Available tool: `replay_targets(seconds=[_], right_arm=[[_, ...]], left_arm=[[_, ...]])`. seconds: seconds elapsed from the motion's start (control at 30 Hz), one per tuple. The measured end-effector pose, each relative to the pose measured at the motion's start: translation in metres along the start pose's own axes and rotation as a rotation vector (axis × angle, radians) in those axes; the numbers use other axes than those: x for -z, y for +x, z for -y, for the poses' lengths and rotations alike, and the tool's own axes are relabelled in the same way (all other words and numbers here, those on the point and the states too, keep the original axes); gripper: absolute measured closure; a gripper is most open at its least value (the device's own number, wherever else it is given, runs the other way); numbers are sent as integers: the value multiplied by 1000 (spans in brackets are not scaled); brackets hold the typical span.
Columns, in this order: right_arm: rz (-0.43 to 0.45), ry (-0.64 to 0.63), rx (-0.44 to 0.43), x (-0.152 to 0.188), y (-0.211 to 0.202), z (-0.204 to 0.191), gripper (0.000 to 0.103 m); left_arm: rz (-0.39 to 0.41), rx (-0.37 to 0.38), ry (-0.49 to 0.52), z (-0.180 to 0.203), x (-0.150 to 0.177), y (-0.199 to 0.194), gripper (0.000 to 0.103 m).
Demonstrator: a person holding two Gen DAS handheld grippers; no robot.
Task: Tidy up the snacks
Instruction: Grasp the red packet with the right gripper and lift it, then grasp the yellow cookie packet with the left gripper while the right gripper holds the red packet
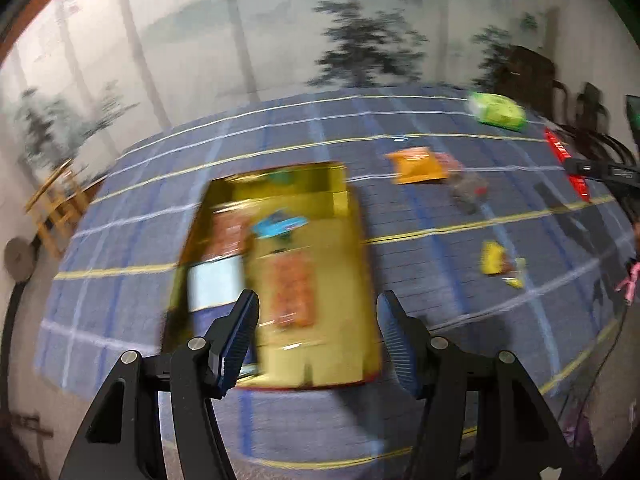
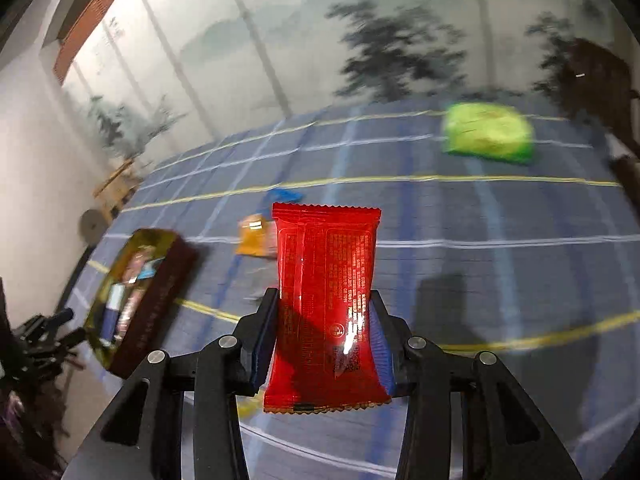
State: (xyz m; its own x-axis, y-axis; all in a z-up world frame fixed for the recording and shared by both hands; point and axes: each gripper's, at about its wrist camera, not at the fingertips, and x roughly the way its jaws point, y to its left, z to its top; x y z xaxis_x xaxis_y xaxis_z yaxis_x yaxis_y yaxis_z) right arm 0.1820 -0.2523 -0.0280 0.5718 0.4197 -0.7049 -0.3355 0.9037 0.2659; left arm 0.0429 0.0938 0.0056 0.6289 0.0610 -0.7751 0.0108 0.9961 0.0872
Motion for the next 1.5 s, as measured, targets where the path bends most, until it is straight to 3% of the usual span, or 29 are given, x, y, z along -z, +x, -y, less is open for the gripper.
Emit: replay_targets(seconds=[0.1,0.23,0.43,0.63,0.73,0.8,0.87,1.03,1.17,1.5], right_arm=[[-17,-19,115,13,-5,25,60],[-60,-29,195,32,2,49,60],[-62,21,263,53,8,90,60],[-35,94,239,61,15,107,60],[-21,98,237,59,19,106,59],[-12,101,237,58,21,106,59],[2,98,242,60,23,104,59],[19,89,263,60,26,102,59],[19,69,290,60,29,97,58],[21,50,326,60,32,93,58]], left_arm=[[-54,150,45,35,-10,15,45],[-155,274,21,71,-24,41,45],[-243,302,11,108,-38,78,45],[-265,342,63,133,-43,102,45],[-294,327,93,142,-40,115,45],[-282,336,104,146,-36,118,50],[-254,337,118,149,-33,116,76],[-215,308,162,157,-28,108,77],[-194,359,82,140,-27,92,78],[-111,346,-1,101,-20,32,77]])
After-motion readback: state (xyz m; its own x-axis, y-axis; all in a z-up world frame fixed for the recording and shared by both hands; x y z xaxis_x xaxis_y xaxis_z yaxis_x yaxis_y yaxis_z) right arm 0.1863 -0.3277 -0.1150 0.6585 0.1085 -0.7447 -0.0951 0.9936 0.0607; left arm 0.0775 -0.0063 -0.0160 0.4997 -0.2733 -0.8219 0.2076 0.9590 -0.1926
